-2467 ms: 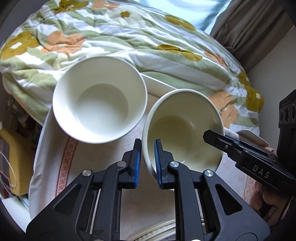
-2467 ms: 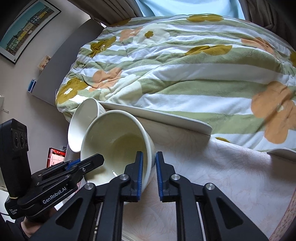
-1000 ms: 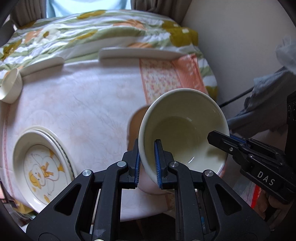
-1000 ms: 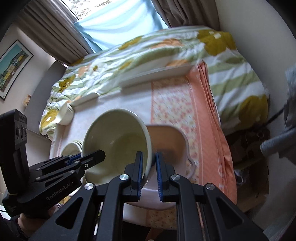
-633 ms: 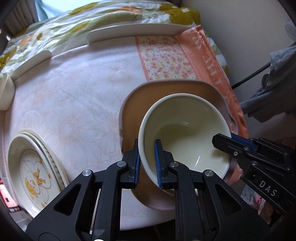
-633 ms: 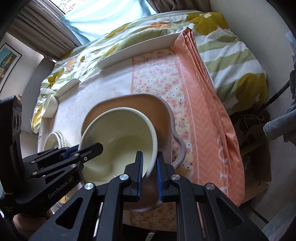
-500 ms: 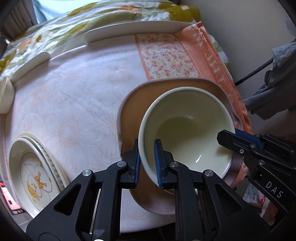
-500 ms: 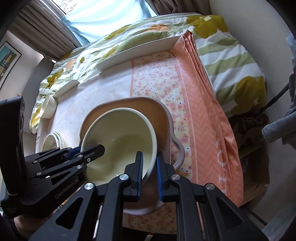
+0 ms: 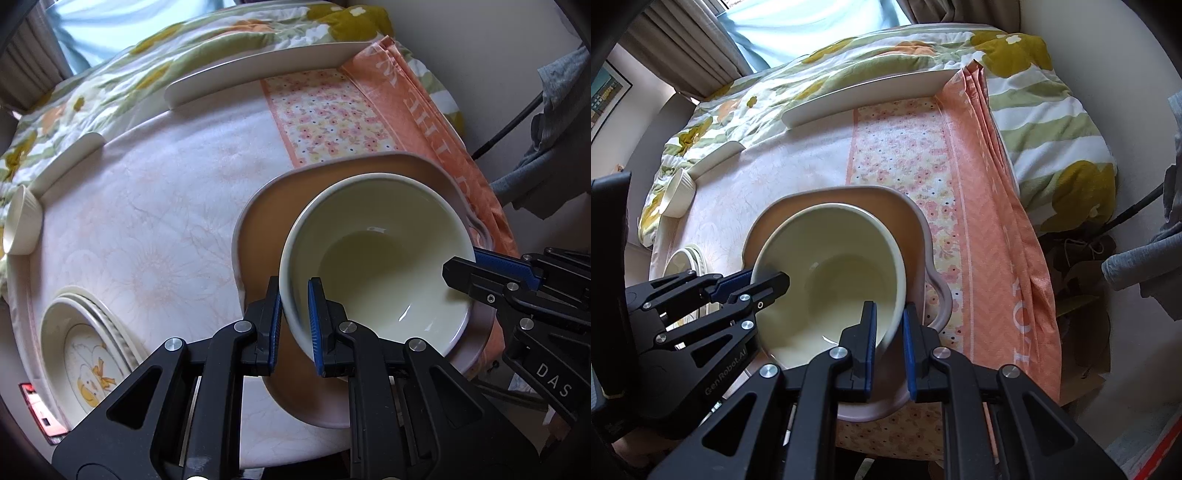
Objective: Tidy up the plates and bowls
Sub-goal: 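Lower the cream bowl into the pink basin and open the left gripper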
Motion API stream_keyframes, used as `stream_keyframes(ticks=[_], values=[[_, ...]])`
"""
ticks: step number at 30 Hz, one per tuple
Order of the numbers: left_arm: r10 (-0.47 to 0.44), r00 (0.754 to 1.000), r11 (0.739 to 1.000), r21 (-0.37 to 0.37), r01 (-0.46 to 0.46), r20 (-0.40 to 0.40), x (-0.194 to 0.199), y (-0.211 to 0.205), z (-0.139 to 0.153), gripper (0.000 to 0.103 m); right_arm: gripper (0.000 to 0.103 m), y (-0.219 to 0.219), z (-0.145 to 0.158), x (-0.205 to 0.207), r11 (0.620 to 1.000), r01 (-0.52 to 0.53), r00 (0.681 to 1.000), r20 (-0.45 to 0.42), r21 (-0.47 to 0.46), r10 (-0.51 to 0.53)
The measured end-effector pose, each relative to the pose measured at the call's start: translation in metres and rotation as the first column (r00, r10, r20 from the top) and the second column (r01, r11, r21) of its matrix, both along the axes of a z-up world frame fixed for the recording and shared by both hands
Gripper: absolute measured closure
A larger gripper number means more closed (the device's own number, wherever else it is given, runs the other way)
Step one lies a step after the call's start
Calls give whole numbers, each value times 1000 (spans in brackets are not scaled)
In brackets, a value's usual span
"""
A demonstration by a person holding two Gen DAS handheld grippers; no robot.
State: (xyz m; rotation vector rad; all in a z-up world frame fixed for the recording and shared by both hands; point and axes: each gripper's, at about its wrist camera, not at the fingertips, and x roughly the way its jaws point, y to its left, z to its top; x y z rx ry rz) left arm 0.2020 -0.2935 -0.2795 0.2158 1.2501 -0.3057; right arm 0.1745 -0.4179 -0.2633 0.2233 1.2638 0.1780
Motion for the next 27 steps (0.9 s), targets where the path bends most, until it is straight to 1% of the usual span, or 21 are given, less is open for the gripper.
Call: stream_keyframes(ticks=[6, 10, 13, 16, 19, 21, 22, 23, 24, 25, 26, 27], values=[[1, 1000, 1000, -10, -1, -1, -1, 1, 1, 91, 90, -3, 6, -2, 1000, -16, 1000, -24, -1, 16], [8, 1000, 1000, -19, -7, 6, -2, 3, 3, 91, 90, -5, 13, -6, 1000, -27, 1000, -14, 11, 27], [20, 1000, 999, -39, -19, 13, -4, 7, 9, 91, 90, -10, 21, -10, 1000, -13, 1000, 8, 21, 13], [44, 999, 997, -70, -42, 26, -8, 14, 25, 91, 90, -10, 32, -10, 999, -30, 999, 30, 39, 29], [88, 993, 992, -101, -80, 78, -14, 28, 53, 91, 90, -5, 46, -8, 997, -69, 996, 63, 32, 67], [136, 985, 984, -126, -123, 106, -18, 44, 71, 82, 90, 2, 57, -4, 994, -104, 990, 96, 43, 99], [173, 977, 979, -133, -156, 124, -20, 56, 81, 60, 90, 6, 62, -2, 992, -121, 987, 116, 48, 115], [202, 969, 974, -135, -184, 142, -22, 64, 88, 24, 87, 11, 68, 1, 989, -141, 981, 144, 51, 133], [238, 956, 967, -138, -216, 170, -25, 75, 97, 10, 73, 17, 74, 3, 986, -161, 974, 168, 50, 150], [276, 937, 957, -147, -249, 212, -29, 86, 107, 1, 61, 22, 79, 6, 981, -186, 966, 192, 50, 173], [311, 918, 947, -161, -277, 248, -34, 99, 118, 1, 30, 30, 86, 10, 975, -217, 955, 218, 52, 201], [337, 904, 938, -170, -301, 262, -37, 110, 125, 1, 6, 36, 92, 13, 968, -245, 944, 240, 55, 225]])
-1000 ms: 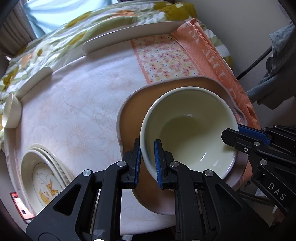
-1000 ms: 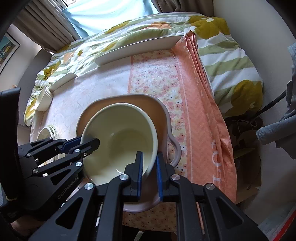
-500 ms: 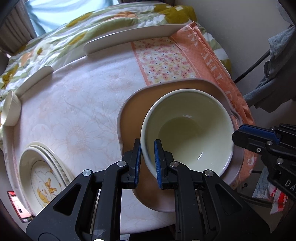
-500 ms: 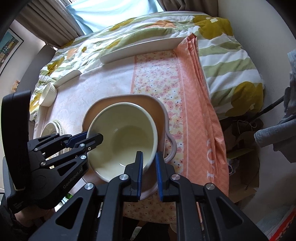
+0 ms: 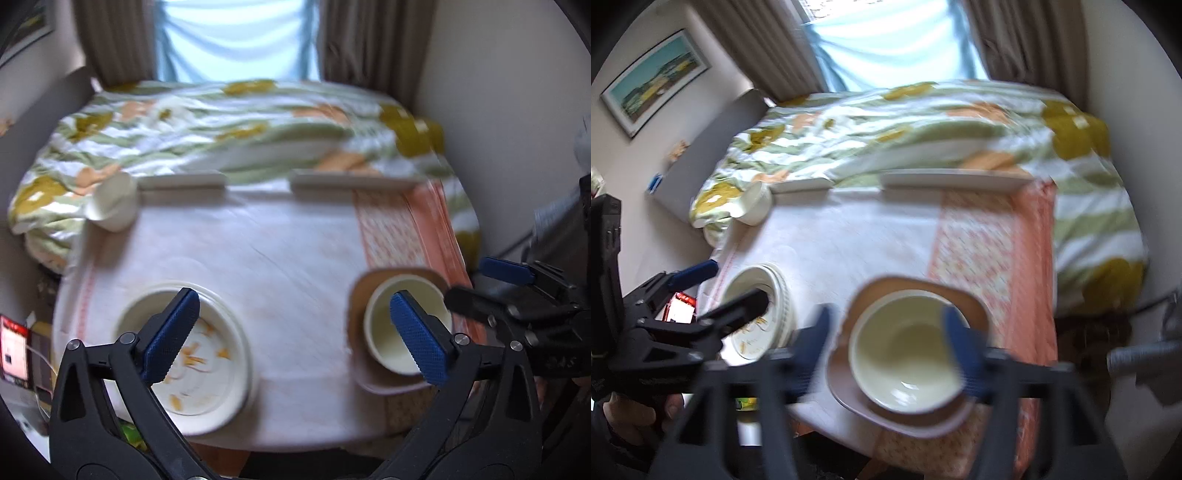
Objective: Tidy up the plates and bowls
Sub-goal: 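Lower the cream bowl into the pink basin and open the left gripper, then reach to the small white bowl and grasp its rim with the left gripper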
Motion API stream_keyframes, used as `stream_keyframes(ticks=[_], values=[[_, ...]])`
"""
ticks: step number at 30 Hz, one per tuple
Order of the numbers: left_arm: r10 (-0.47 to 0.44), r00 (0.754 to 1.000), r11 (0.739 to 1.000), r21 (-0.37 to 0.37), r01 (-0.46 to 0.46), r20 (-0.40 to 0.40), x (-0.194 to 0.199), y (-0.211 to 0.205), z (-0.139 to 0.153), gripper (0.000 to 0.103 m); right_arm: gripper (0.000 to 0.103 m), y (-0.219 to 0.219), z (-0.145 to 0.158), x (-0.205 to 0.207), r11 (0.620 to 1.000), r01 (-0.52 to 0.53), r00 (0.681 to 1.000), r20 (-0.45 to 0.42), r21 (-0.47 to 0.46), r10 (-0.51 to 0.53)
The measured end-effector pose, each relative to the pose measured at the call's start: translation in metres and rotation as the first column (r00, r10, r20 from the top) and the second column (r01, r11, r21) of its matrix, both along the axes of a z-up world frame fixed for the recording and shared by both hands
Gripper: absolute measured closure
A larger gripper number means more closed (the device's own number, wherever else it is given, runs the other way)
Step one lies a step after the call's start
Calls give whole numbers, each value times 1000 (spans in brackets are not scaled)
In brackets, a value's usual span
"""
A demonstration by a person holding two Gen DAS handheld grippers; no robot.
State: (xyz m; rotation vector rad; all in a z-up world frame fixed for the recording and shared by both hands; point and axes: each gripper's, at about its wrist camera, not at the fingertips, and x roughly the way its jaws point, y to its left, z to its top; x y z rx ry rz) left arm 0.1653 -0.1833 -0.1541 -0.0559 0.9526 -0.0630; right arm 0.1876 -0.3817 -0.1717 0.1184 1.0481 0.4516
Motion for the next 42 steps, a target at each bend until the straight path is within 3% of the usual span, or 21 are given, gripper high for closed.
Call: stream_keyframes(ticks=[3, 9, 14, 17, 20, 23, 25, 29, 31, 33, 35, 40, 42], values=[[107, 994, 994, 2, -107, 31, -5, 37, 18, 1, 2, 24, 20, 11, 998, -68, 994, 89, 9, 66], [302, 952, 953, -37, -300, 53, -14, 118, 36, 1, 1, 82, 53, 39, 975, -215, 959, 200, 61, 199], [434, 901, 898, -92, -431, 18, -8, 188, 30, 1, 1, 143, 68, 75, 949, -306, 944, 154, 77, 292], [485, 874, 862, -162, -480, -8, 4, 227, 20, 1, 1, 183, 65, 102, 958, -285, 950, 146, 33, 278], [529, 848, 825, -211, -524, -38, 25, 262, 5, 1, 1, 223, 48, 132, 950, -313, 946, 86, 4, 312], [541, 837, 798, -267, -541, -80, 50, 290, -15, 1, 1, 261, 24, 159, 933, -359, 933, 27, 19, 358], [538, 837, 793, -274, -544, -102, 68, 303, -31, 3, 1, 287, 7, 177, 929, -370, 929, -12, 18, 370], [509, 842, 784, -308, -539, -178, 110, 332, -74, 22, 3, 329, -37, 212, 923, -383, 916, -120, 31, 383], [490, 843, 775, -332, -537, -221, 127, 343, -97, 32, 12, 346, -62, 226, 923, -382, 909, -167, 41, 383], [471, 843, 772, -342, -536, -260, 142, 349, -117, 40, 29, 359, -81, 235, 921, -385, 899, -205, 56, 387], [455, 841, 768, -350, -537, -292, 156, 355, -134, 50, 36, 368, -98, 242, 920, -386, 889, -235, 72, 392], [461, 830, 753, -357, -553, -313, 175, 367, -156, 56, 49, 382, -118, 250, 912, -398, 872, -269, 95, 409], [464, 825, 744, -363, -560, -322, 178, 371, -161, 67, 56, 387, -123, 253, 907, -409, 864, -275, 100, 421]])
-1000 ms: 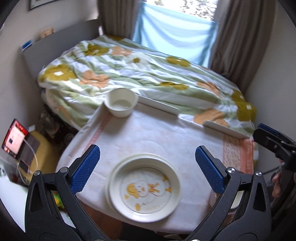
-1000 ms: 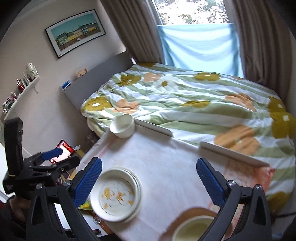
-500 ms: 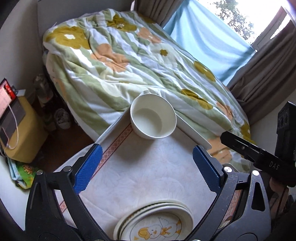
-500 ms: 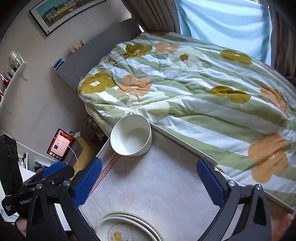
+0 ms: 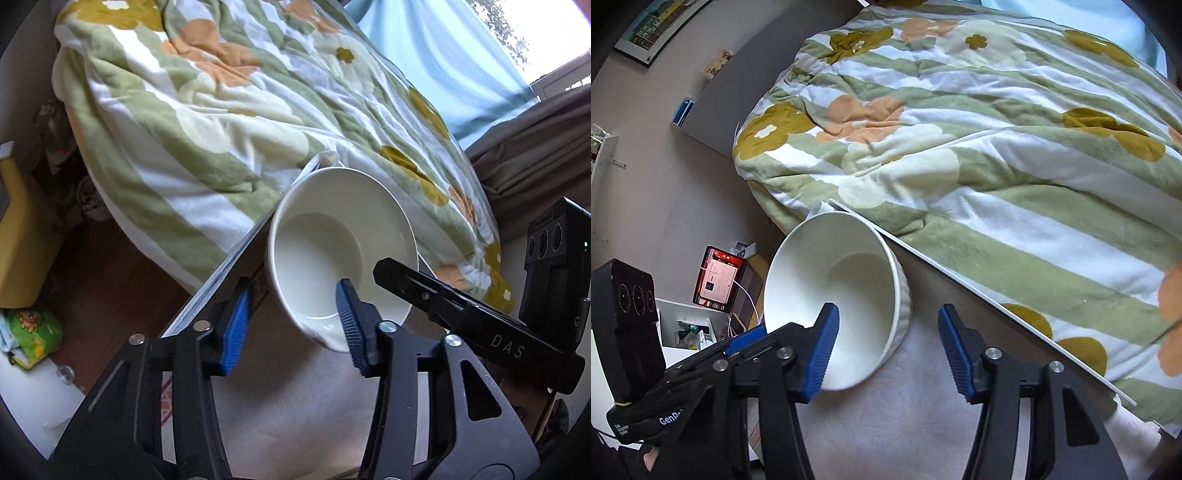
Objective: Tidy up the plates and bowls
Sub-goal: 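Reach to the small white bowl and grasp its rim with the left gripper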
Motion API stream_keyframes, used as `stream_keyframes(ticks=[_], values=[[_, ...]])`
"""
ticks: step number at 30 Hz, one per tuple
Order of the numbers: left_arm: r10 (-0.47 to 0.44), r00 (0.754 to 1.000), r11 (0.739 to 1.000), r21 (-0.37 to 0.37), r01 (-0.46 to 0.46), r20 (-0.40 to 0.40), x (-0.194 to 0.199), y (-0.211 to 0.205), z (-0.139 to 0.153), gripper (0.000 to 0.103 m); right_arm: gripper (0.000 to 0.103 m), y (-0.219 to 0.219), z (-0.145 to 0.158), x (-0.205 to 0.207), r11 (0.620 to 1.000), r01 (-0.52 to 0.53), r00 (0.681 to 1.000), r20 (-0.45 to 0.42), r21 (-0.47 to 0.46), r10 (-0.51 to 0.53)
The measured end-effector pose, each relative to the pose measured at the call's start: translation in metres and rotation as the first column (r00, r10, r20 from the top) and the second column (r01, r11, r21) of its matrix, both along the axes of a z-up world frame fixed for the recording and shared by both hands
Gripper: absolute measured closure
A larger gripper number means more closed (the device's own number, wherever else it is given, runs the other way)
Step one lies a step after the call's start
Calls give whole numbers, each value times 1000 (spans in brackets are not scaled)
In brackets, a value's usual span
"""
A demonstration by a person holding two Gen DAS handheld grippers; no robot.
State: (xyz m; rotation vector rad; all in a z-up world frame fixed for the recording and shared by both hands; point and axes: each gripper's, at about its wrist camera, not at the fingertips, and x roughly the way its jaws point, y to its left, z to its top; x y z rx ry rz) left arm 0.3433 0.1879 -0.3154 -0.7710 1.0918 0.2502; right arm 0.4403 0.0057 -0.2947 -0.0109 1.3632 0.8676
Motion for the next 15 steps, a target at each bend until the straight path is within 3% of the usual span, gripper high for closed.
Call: stream_keyframes(ticks=[5, 9, 15], values=[[11, 1000, 1000, 6, -11, -20, 5, 4, -11, 83, 74, 7, -9, 5, 1000, -3, 1000, 4, 4, 3], [22, 1000, 1000, 2, -22, -9, 4, 6, -13, 84, 89, 7, -13, 8, 1000, 12, 1000, 1, 12, -12], [20, 1000, 1000, 7, -20, -10, 5, 6, -13, 84, 89, 5, -14, 9, 1000, 20, 1000, -4, 23, -20]])
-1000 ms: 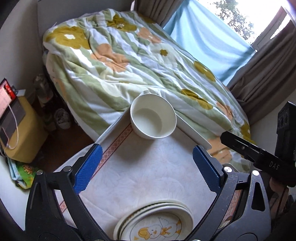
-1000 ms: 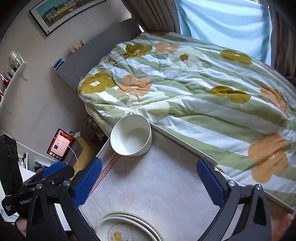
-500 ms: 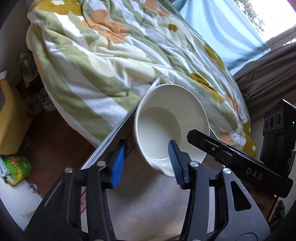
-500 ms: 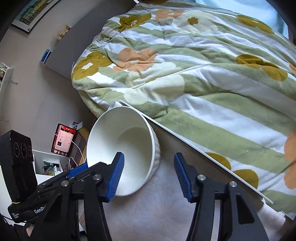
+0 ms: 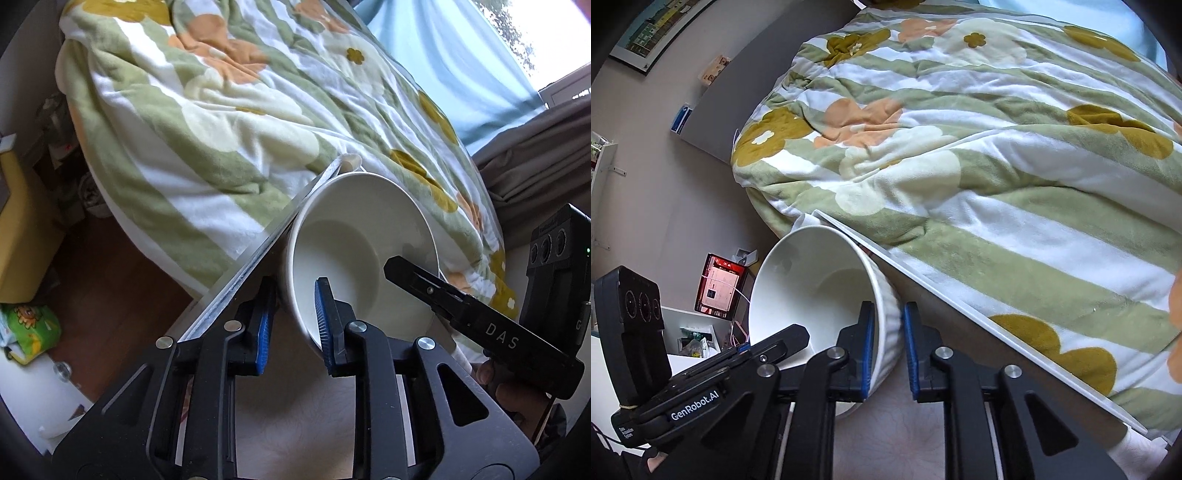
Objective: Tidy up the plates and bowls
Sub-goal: 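Reach to the small white bowl and grasp its rim with the left gripper, then lift the small white bowl and carry it over the pink basin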
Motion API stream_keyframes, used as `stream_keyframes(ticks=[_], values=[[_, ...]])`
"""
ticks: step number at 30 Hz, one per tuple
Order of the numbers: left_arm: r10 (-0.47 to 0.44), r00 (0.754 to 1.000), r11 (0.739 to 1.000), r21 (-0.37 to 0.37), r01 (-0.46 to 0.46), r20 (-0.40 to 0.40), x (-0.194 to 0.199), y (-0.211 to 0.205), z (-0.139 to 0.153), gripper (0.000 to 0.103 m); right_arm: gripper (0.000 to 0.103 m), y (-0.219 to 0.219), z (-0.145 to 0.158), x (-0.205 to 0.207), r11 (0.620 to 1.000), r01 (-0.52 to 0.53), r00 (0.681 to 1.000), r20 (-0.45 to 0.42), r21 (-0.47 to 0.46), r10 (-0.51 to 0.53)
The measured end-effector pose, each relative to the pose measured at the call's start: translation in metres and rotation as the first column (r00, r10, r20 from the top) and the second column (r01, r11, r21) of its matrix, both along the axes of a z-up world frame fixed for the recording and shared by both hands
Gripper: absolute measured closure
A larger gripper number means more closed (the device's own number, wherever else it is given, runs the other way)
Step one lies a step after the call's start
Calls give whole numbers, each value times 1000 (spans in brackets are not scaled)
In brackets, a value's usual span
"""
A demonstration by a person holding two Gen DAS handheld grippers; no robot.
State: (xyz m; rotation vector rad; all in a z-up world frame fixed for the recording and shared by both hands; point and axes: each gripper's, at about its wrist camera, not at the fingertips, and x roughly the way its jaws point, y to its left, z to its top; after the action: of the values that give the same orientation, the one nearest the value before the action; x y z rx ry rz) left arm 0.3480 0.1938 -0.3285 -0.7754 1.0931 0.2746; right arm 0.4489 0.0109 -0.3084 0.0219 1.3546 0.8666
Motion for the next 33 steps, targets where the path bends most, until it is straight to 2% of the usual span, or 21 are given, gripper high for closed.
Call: stream_keyframes(ticks=[8, 15, 24, 33], values=[[-30, 1000, 999, 46, 30, 0, -3, -6, 7, 85, 89, -4, 1, -7, 1000, -5, 1000, 19, -13, 5], [-90, 996, 991, 97, 88, 19, -9, -15, 29, 86, 89, -13, 14, -22, 1000, 31, 998, 55, 1, -31], [-182, 980, 972, 167, 167, 80, -31, -50, 90, 86, 89, -51, 69, -53, 992, 118, 985, 118, 48, -123], [-298, 946, 940, 212, 267, 128, -65, -136, 147, 86, 89, -135, 132, -106, 967, 232, 950, 188, 106, -248]])
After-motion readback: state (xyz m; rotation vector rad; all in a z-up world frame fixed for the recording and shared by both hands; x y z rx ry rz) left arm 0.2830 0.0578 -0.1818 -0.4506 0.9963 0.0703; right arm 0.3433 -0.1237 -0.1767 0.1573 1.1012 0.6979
